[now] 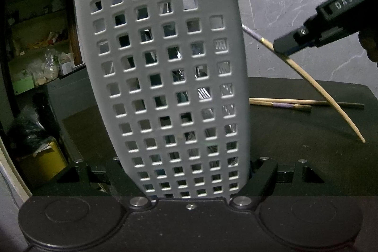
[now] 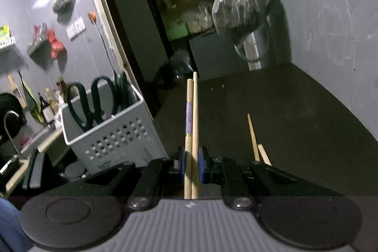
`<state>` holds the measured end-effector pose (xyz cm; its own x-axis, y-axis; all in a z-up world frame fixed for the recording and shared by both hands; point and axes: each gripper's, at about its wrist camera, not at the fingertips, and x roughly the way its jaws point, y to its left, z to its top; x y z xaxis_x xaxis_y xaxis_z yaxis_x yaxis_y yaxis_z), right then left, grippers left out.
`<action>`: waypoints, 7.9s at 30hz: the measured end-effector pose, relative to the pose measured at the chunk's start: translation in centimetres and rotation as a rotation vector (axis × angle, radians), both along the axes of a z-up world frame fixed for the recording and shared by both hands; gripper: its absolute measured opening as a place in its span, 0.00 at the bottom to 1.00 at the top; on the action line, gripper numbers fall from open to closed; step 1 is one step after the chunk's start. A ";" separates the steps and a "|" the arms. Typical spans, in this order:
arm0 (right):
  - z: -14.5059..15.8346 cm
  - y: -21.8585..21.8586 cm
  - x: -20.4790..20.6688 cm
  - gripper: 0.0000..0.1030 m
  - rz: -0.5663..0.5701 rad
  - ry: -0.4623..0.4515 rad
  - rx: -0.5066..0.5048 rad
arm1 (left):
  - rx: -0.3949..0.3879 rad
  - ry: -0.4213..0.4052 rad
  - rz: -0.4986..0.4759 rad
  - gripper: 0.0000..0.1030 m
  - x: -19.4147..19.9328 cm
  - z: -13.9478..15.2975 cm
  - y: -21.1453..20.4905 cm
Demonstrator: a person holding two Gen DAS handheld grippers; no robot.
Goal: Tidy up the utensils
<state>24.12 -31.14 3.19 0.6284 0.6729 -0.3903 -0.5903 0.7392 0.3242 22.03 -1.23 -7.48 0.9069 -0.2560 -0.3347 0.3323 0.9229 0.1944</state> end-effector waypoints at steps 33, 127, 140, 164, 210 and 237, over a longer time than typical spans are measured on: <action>12.7 5.7 0.0 0.13 0.148 -0.429 0.286 | 0.001 0.000 0.001 0.77 0.0 0.0 -0.1; -5.1 1.9 3.7 0.95 -0.257 -0.003 -0.554 | -0.003 0.006 0.006 0.78 0.3 0.3 0.2; -5.2 2.4 3.6 0.85 -0.234 0.000 -0.581 | -0.003 0.005 0.006 0.78 0.2 0.3 0.1; -4.7 3.6 11.6 0.07 -0.215 0.121 -0.402 | 0.000 0.004 0.007 0.78 0.1 0.2 0.1; -5.0 10.9 11.9 0.58 -0.154 0.127 -0.420 | -0.001 0.004 0.006 0.79 0.2 0.3 0.2; -3.9 8.7 -0.1 0.25 0.013 0.188 -0.548 | -0.004 0.001 0.004 0.79 0.1 0.1 0.4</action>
<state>24.06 -22.39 -0.70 0.5071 0.3484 -0.7883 -0.5700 0.8217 -0.0035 22.15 -0.88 -7.41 0.9076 -0.2536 -0.3346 0.3288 0.9249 0.1909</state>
